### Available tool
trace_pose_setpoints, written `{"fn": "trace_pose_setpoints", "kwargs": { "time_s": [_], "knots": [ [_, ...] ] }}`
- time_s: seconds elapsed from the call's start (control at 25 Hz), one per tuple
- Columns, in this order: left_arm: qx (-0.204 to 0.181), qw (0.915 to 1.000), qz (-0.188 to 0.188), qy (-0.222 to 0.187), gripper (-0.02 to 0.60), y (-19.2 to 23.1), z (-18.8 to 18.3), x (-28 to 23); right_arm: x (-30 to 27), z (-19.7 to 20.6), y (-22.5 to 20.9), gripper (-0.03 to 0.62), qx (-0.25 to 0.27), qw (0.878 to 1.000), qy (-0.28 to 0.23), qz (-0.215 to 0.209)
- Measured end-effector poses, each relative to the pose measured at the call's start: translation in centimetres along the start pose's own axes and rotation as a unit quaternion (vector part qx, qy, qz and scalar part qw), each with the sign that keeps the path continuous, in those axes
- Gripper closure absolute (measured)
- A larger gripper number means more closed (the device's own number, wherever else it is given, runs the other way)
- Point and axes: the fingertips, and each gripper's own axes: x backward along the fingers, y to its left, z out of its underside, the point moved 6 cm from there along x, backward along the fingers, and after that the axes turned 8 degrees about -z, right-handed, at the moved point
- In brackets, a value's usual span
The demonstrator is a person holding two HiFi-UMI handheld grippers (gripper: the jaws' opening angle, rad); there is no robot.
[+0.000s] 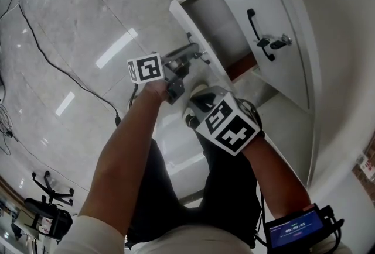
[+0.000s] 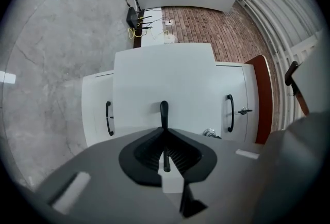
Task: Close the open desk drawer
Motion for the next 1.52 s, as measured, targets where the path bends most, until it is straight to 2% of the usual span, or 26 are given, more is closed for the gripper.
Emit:
{"fn": "trace_pose_setpoints", "kwargs": {
  "time_s": [0.36,0.88,1.52],
  "knots": [
    [-0.001,0.9999,0.006,0.013,0.560,-0.9,-0.5,-2.6,-0.2,0.7,-0.1,0.591,0.001,1.000,0.011,-0.007],
    [-0.008,0.9992,0.039,0.012,0.558,-2.6,-1.8,-6.2,0.5,0.4,-0.6,0.591,-0.012,1.000,0.000,0.003],
    [-0.016,0.9987,0.045,0.020,0.554,-3.5,-2.1,-7.9,0.7,0.0,-0.5,0.591,-0.019,1.000,-0.009,0.003]
  ]
}}
